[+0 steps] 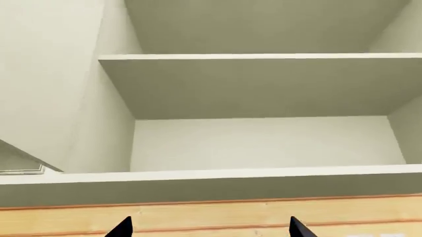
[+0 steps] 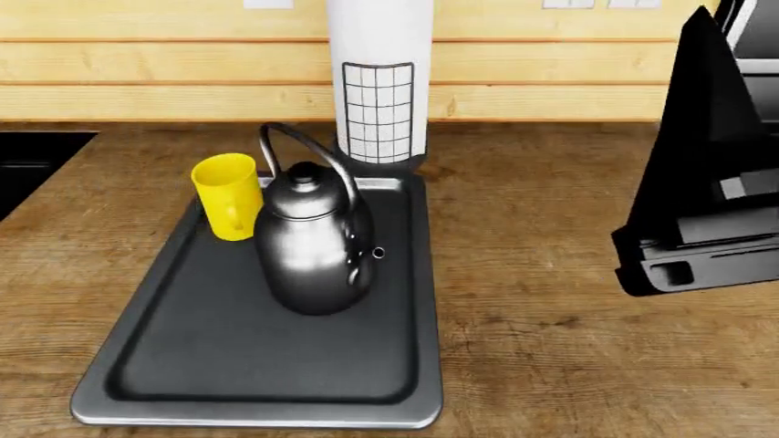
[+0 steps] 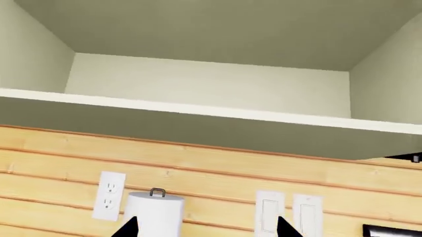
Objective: Pick the kettle from the counter and place it on the tray. Then pick the mug from the cabinet and place it on the tray. Then close the cabinet doors.
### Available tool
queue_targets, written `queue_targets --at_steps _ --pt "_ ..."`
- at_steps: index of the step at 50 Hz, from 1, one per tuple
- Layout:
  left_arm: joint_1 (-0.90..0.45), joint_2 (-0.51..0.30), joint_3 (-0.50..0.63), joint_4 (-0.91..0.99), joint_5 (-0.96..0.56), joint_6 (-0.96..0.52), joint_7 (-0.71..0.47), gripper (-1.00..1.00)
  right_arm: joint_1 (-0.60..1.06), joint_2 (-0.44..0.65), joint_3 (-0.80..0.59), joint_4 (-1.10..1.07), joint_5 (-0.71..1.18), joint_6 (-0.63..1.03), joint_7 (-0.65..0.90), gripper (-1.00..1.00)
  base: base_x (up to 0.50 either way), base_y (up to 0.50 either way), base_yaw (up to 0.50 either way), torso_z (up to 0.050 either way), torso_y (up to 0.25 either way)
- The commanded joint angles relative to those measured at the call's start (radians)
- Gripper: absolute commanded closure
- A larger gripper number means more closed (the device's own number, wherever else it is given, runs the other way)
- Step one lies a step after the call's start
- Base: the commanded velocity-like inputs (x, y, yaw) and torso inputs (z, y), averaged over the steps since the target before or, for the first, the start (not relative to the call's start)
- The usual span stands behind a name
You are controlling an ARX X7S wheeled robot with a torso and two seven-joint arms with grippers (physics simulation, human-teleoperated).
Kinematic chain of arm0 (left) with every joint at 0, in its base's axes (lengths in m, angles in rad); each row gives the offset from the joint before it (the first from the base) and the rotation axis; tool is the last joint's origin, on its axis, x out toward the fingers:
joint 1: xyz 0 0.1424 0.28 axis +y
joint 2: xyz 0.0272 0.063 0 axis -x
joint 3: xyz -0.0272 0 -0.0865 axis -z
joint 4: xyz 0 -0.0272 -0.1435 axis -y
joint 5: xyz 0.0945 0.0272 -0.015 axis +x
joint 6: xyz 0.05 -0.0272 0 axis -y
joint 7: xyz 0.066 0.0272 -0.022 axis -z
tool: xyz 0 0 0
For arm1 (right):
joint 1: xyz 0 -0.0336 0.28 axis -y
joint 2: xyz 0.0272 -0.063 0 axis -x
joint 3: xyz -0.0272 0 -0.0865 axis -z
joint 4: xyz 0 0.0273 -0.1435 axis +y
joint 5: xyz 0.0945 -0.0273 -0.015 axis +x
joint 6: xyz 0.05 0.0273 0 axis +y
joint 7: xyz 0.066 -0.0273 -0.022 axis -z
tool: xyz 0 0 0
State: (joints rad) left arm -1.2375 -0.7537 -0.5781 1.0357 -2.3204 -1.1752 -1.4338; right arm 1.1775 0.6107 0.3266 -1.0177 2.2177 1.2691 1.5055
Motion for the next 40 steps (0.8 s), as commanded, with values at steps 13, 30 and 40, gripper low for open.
queue_targets --at_steps 13,30,40 --pt "-0.056 0.014 -0.101 -0.003 -0.092 -0.074 -0.086 -1.0 -0.061 -0.03 0.207 -0.029 0.092 0.168 0.065 -1.0 0.0 0.14 0.0 0.0 0.0" --pt "-0.022 0.026 -0.142 -0.008 -0.078 -0.102 -0.067 -1.0 -0.081 -0.063 0.256 -0.029 0.106 0.219 0.065 -1.0 0.0 0.5 0.0 0.0 0.0" --pt "-0.01 0.034 -0.149 -0.01 -0.08 -0.117 -0.059 -1.0 -0.087 -0.081 0.254 -0.029 0.104 0.238 0.065 -1.0 0.0 0.5 0.0 0.0 0.0"
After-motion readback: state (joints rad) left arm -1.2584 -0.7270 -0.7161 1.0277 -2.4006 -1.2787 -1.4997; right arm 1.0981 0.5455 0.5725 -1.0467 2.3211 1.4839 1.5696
